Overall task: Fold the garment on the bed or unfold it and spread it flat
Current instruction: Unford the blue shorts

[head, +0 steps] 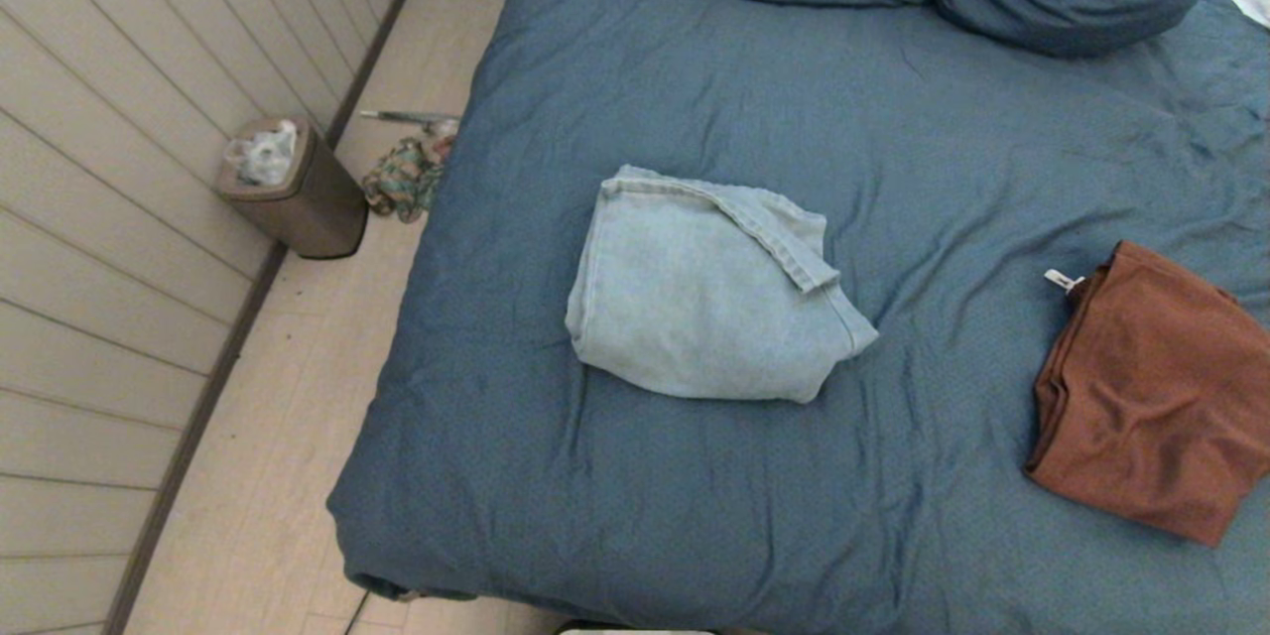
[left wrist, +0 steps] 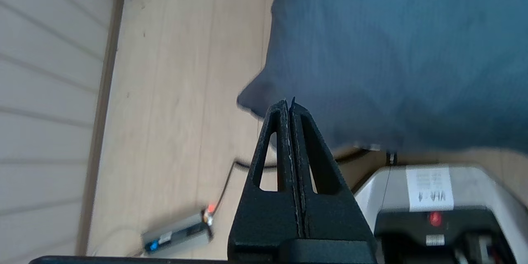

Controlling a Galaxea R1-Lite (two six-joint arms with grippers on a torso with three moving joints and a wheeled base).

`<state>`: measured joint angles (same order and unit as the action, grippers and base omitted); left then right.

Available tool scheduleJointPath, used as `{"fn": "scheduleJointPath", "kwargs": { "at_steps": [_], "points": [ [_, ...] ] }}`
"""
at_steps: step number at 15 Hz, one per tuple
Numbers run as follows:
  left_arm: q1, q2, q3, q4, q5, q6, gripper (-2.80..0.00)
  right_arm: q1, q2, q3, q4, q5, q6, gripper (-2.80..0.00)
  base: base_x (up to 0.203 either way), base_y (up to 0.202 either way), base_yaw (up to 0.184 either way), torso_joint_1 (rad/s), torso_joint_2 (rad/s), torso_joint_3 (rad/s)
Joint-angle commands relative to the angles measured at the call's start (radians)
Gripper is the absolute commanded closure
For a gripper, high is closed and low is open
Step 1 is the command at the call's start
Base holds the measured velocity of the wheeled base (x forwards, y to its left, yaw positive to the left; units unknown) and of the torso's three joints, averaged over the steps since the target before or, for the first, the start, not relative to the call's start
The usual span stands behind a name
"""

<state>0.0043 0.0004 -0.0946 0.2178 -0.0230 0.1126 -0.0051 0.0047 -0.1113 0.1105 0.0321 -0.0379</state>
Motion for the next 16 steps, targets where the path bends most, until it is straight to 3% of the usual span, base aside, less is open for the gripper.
{"fn": "scheduleJointPath", "kwargs": {
  "at_steps": [1,4,6,11,16],
  "points": [
    [0.001,0.028,-0.101,0.004,-0.002,0.000,0.00,-0.001,0.059,-0.195,0.119,0.050,0.003,0.00,0.000,0.000,0.000,0.000,0.00,0.000],
    [0.001,0.241,-0.276,0.010,-0.011,-0.017,0.00,0.003,0.310,-0.394,0.187,0.105,0.058,0.00,0.000,0.000,0.000,0.000,0.00,0.000],
    [0.001,0.431,-0.383,0.006,-0.038,-0.061,0.00,0.021,0.520,-0.516,0.179,0.125,0.124,0.00,0.000,0.000,0.000,0.000,0.00,0.000],
    [-0.018,0.980,-0.664,-0.024,-0.210,-0.224,0.00,0.082,1.033,-0.699,0.025,0.149,0.266,0.00,0.000,0.000,0.000,0.000,0.00,0.000],
    [-0.232,1.420,-0.907,-0.079,-0.282,-0.352,0.00,0.224,1.393,-0.831,-0.107,0.158,0.399,0.00,0.000,0.000,0.000,0.000,0.00,0.000]
  ]
}}
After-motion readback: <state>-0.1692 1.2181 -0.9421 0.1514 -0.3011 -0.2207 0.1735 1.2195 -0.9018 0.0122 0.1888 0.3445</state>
